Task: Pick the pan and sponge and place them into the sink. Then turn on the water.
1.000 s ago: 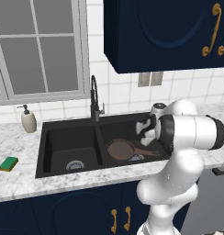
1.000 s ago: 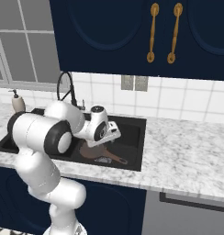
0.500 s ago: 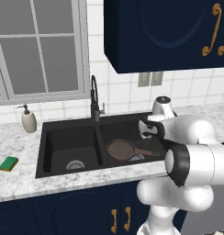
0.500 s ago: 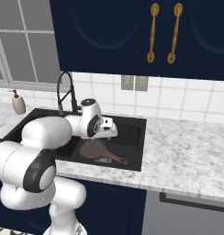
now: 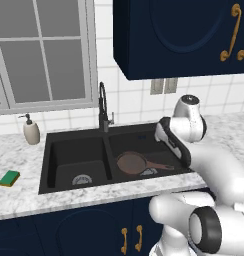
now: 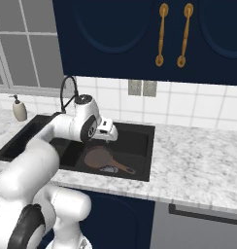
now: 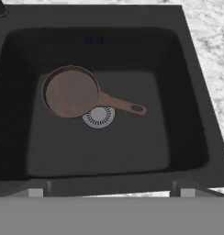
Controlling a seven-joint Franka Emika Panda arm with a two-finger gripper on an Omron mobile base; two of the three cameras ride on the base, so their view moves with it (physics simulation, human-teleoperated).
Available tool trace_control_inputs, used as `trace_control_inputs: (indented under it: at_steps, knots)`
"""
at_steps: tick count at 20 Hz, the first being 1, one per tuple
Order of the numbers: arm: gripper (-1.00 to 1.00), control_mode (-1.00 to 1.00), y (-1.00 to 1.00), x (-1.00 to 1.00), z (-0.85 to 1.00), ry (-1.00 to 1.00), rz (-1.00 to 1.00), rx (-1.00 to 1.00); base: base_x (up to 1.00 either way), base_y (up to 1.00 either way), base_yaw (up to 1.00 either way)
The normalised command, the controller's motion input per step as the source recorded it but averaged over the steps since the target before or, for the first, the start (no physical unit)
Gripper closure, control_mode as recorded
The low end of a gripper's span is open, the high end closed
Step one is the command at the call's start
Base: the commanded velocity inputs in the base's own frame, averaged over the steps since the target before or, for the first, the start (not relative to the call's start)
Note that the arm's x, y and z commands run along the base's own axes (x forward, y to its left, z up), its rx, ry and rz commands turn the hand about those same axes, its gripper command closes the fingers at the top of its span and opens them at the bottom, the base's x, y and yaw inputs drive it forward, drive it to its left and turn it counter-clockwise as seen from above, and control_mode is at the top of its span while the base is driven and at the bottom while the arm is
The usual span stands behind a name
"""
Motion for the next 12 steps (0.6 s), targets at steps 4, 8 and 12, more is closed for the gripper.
trace_control_inputs:
  at_steps: [4,8,12]
  knots:
    - [-1.00,-1.00,0.29,-0.61,0.41,-0.14,-0.13,0.00,0.00,0.00,0.00]
    - [-1.00,-1.00,0.22,-0.67,0.38,-0.09,-0.13,0.03,0.00,0.00,0.00]
    - [-1.00,-1.00,0.02,-0.46,0.50,0.00,-0.09,0.09,0.00,0.00,0.00]
